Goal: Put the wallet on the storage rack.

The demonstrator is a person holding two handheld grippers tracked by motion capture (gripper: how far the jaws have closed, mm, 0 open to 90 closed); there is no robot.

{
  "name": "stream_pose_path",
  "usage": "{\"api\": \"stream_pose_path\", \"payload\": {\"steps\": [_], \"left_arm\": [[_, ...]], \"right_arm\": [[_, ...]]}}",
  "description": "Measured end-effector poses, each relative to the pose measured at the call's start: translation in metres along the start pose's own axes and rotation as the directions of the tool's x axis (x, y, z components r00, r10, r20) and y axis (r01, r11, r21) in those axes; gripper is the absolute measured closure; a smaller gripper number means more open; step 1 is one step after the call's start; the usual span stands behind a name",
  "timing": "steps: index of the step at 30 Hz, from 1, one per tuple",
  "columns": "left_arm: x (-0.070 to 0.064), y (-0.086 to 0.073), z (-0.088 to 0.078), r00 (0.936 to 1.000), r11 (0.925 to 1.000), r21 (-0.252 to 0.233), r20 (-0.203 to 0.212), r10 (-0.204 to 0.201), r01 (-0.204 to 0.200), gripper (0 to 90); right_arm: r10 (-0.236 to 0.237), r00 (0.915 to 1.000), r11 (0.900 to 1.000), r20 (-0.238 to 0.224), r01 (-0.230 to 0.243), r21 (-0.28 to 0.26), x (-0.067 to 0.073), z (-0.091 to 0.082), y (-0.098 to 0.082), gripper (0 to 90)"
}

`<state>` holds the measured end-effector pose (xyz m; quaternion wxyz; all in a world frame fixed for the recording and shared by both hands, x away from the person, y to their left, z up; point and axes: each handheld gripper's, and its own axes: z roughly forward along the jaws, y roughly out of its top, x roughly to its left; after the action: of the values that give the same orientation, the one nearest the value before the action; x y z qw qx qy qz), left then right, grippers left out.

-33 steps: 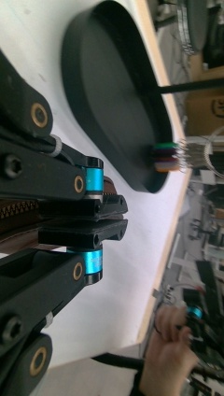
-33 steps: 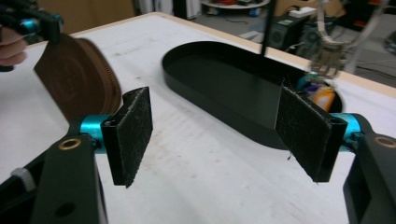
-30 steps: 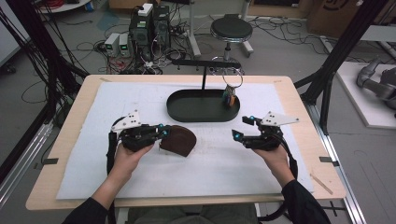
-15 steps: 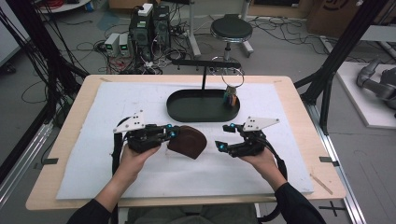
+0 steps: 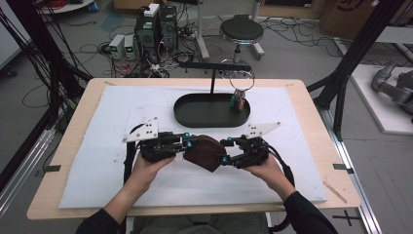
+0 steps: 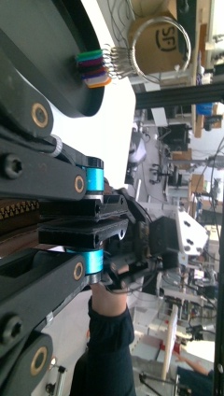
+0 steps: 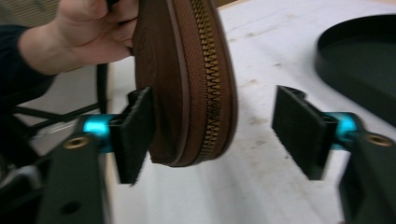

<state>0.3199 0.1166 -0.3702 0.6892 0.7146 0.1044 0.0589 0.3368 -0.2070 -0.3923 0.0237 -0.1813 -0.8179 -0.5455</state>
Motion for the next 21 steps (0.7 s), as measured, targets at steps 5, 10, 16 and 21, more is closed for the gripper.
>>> {"api": "stream_pose_path", "payload": {"steps": [5,10,16,21], "left_arm": [[0.0,0.0,0.0,1.0,1.0,0.003,-0.006,0.006,-0.006,86.5],[0.001,0.0,-0.002,0.9989,0.9995,0.02,-0.04,0.023,-0.022,84.8],[0.004,0.001,-0.004,0.9962,0.9987,0.05,-0.086,0.016,-0.011,64.0],[0.01,0.0,-0.003,0.9978,0.9927,0.112,-0.055,-0.037,0.043,46.9]], "right_arm": [[-0.043,0.999,0.999,-0.015,0.043,0.006,0.003,-0.001,0.001,57.6],[-0.06,0.9981,0.998,-0.016,0.06,-0.005,0.003,-0.007,0.002,66.7],[-0.085,0.9963,0.996,0.01,0.085,0.018,0.004,-0.01,0.002,68.3],[-0.1,0.995,0.995,0.012,0.099,0.004,0.005,-0.014,0.004,68.4]]}}
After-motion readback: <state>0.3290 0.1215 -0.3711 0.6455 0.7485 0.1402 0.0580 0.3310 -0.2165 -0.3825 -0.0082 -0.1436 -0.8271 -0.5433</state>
